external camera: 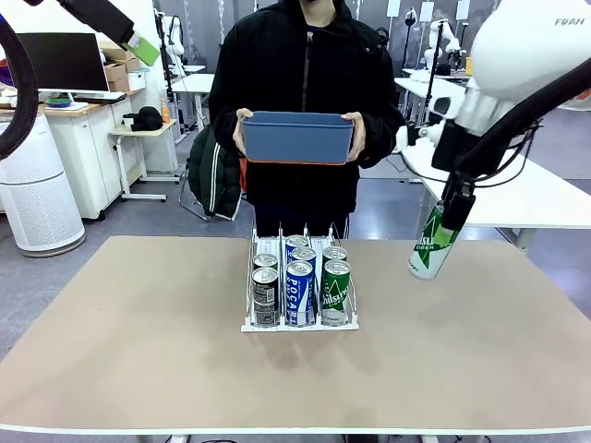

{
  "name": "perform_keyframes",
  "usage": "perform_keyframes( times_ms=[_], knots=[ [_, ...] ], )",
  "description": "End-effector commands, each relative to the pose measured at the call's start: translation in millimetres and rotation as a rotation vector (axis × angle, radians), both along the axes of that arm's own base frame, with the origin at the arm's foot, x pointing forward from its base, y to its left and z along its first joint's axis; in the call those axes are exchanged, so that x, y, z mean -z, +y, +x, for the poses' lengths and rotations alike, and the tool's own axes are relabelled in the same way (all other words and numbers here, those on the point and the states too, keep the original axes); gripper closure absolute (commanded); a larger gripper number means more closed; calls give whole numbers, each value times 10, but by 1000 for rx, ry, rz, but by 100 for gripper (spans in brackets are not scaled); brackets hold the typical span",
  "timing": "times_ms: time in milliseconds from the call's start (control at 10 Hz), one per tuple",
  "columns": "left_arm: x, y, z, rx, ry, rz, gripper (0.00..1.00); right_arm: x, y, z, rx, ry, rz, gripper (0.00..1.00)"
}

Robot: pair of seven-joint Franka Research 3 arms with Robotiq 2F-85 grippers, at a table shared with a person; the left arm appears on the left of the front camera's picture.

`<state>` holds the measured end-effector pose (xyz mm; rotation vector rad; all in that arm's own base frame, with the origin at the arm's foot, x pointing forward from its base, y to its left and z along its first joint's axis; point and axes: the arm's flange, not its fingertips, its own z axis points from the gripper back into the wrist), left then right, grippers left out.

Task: Fill the beverage cans into the dispenser.
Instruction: Place the picked Sprite in the line of the Automatic Can Dispenser with the same cans.

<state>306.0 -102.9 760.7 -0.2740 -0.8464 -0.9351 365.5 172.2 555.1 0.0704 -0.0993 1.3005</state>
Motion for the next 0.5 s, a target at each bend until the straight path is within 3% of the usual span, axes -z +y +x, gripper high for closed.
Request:
perform_keyframes(
  times_ms=[0,200,400],
  knots=[
    [0,1,-5,-2,5,-16,0,83,127,-100,-43,-100,-23,42],
    [0,1,-5,-2,5,-16,0,276,391,-163,-84,-157,-25,42],
    [0,1,-5,-2,5,-16,0,494,627,-219,-102,-156,-36,42]
  ],
)
